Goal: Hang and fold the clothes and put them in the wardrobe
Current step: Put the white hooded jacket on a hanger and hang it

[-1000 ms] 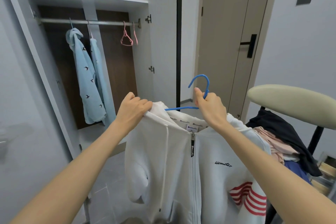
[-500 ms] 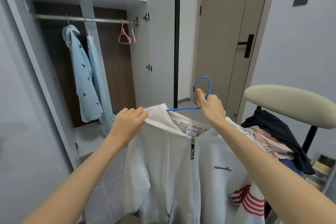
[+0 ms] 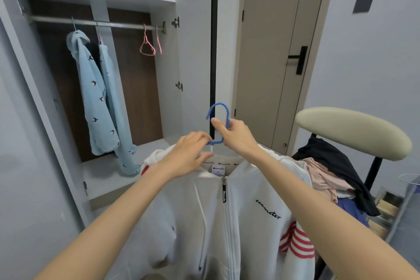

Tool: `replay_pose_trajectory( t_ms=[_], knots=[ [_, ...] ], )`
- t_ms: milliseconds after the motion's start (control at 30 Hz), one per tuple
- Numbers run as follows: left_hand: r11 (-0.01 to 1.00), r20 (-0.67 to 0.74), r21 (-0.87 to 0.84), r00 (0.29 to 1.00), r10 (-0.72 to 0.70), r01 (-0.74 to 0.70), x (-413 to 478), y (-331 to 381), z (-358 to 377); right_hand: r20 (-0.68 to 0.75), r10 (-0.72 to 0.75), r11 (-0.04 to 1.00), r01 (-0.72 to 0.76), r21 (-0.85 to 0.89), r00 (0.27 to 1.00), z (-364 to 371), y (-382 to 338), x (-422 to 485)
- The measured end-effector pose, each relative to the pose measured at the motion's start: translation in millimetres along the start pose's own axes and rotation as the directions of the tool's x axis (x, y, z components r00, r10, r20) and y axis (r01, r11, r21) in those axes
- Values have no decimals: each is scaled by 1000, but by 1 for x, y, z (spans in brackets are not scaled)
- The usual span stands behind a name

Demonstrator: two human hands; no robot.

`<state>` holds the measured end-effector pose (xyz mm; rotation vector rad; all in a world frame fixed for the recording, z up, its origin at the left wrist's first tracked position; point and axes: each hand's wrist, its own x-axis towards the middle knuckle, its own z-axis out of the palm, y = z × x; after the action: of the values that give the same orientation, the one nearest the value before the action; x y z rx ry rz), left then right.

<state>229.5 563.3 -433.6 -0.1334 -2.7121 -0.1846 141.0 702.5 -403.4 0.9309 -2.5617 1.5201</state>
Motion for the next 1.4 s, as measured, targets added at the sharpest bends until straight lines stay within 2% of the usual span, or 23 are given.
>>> replay_pose_trajectory(
  t_ms=[100,233,333,433,500,600,700,767,833,900,1000,1067,1133,1233,1333,1400],
  knots=[
    [975,47,-192,993,-106,113,7,7,-4,59,-82,996,79,47,995,-5,-9,-3],
    [955,0,-251,987,-161,156,3,4,-5,199,-154,968,188,-166,968,-25,-10,-5],
    [938,-40,-264,969,-243,224,-5,4,4,283,-21,952,106,-288,959,-46,-1,-1],
    [908,-48,-313,950,-309,279,-11,8,12,287,158,936,-50,-348,945,-50,16,5],
    [916,-63,-302,953,-296,265,-12,12,14,268,296,907,-182,-379,917,-43,24,10],
    [951,-108,-237,967,-230,200,-18,17,15,284,481,831,-328,-450,829,-39,29,20],
    [961,-139,-219,969,-202,169,-24,13,16,333,631,721,-373,-583,701,-38,30,27],
    [961,-134,-225,973,-191,158,-27,9,17,375,680,687,-369,-626,630,-35,28,28],
    [963,-127,-227,976,-175,144,-30,7,18,385,709,659,-360,-661,592,-30,27,27],
    [963,-123,-231,977,-173,141,-32,6,21,374,716,650,-368,-665,590,-25,28,25],
    [952,-90,-228,969,-229,203,-31,-2,20,350,657,733,-458,-502,668,-23,30,25],
    [937,-56,-228,958,-282,263,-29,-11,18,339,595,803,-554,-218,729,-28,26,29],
    [924,-27,-234,948,-317,303,-28,-20,14,327,522,810,-578,101,788,-33,19,35],
    [913,-36,-253,940,-340,321,-28,-29,8,290,421,748,-510,425,859,-36,2,45],
    [908,-108,-282,931,-349,308,-27,-33,1,311,359,542,-468,698,880,-43,-12,53],
    [896,-159,-317,914,-373,310,-24,-35,-7,329,360,453,-472,756,873,-48,-16,52]
  ],
)
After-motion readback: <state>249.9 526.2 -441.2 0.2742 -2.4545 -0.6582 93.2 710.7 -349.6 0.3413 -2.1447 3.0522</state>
